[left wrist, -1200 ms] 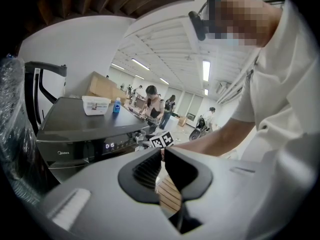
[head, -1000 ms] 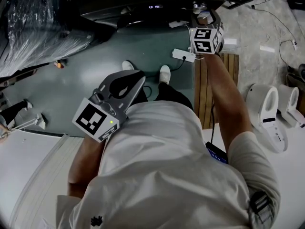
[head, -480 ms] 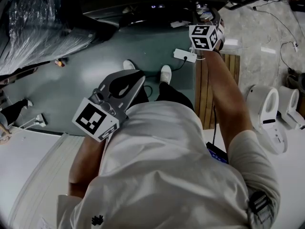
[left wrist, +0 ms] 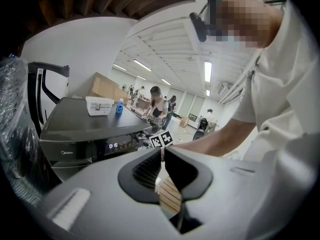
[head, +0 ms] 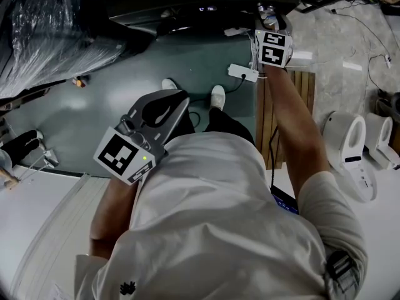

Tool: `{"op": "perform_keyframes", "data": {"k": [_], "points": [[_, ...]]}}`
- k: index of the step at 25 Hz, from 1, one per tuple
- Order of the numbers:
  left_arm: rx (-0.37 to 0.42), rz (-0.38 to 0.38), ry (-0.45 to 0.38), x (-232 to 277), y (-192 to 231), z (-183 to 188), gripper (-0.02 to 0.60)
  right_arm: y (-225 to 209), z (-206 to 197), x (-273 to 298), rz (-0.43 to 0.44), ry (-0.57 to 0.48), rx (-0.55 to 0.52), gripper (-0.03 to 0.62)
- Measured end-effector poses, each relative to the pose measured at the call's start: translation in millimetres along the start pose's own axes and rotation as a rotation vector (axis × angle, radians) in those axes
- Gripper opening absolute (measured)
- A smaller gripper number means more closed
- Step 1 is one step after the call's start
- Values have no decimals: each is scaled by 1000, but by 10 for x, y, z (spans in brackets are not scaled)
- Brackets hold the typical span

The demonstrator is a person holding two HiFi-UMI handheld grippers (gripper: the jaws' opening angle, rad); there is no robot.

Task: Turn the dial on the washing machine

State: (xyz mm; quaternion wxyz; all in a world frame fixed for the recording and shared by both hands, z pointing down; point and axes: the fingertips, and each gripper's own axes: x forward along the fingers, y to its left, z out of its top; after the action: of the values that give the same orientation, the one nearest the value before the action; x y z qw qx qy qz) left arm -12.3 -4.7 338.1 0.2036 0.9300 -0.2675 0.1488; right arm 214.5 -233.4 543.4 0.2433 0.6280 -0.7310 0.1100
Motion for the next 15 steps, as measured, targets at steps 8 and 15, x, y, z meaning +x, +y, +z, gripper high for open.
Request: {"op": "perform_keyframes", "data": {"k": [8, 15], "points": [[4, 3, -1, 6, 4, 20, 60, -13, 38, -82, 15, -27, 9, 261], [12, -4, -2, 33, 4, 31, 60, 28, -137, -92, 26, -9, -150, 261]]}}
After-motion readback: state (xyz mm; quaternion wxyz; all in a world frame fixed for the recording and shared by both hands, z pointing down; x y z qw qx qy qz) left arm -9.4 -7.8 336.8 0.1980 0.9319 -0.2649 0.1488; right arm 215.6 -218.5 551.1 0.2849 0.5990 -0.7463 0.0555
